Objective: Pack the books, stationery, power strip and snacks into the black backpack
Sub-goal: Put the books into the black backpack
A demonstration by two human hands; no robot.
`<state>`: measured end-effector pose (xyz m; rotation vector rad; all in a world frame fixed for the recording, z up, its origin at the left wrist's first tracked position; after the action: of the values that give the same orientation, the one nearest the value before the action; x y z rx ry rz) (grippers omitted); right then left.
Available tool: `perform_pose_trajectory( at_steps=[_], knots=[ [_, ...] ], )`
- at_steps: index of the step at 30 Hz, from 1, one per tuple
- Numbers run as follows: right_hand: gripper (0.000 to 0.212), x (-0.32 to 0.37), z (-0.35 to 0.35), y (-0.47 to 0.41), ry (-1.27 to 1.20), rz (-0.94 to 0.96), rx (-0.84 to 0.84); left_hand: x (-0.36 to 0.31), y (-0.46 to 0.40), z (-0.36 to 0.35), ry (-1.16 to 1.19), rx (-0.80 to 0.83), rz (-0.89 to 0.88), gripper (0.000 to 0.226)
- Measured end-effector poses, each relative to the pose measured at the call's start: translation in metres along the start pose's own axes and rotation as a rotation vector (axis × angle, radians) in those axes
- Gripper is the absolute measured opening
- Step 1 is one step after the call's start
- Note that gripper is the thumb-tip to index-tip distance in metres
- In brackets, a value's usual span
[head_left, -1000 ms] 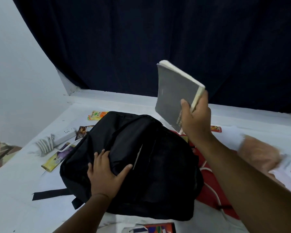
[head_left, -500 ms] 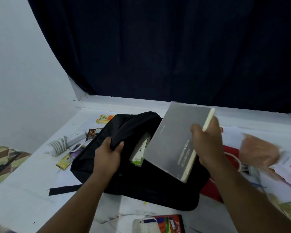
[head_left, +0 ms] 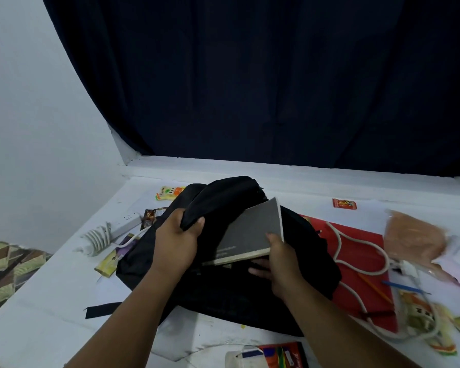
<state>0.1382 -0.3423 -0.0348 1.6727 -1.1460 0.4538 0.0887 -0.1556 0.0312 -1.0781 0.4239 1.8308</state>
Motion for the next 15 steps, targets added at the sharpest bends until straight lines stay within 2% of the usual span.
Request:
perform_pose_trajectory(
  at_steps=[1,3,10,12,15],
  knots=[
    [0.032,0.002,0.003,0.0,0.095,-0.019,0.009,0.001,0.0,0.0,0.002,0.004,0.0,0.009],
    [0.032,0.006,0.005,-0.001,0.129,-0.053,0.056,0.005,-0.001,0.0,0.016,0.02,0.008,0.008],
    [0.026,-0.007,-0.012,-0.008,-0.109,-0.007,0.12,0.015,-0.008,-0.007,0.063,0.064,0.006,0.008],
    [0.025,-0.019,-0.018,-0.009,0.007,-0.003,0.142,0.017,-0.01,-0.009,0.071,0.078,0.005,0.008],
    [0.023,-0.022,-0.017,-0.011,0.394,0.062,0.149,0.021,-0.012,-0.009,0.073,0.109,0.002,0.007]
  ],
)
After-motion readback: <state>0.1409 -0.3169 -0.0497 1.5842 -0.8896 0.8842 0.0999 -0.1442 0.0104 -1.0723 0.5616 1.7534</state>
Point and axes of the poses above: each hand's wrist, its own y-axis away from the middle knuckle, its own z-axis out of the back of the hand, x = y × z, the point moved 1 cm from there along -y, towards the middle knuckle, and after that the axes turned 12 degrees about -y, right-handed, at the moved point
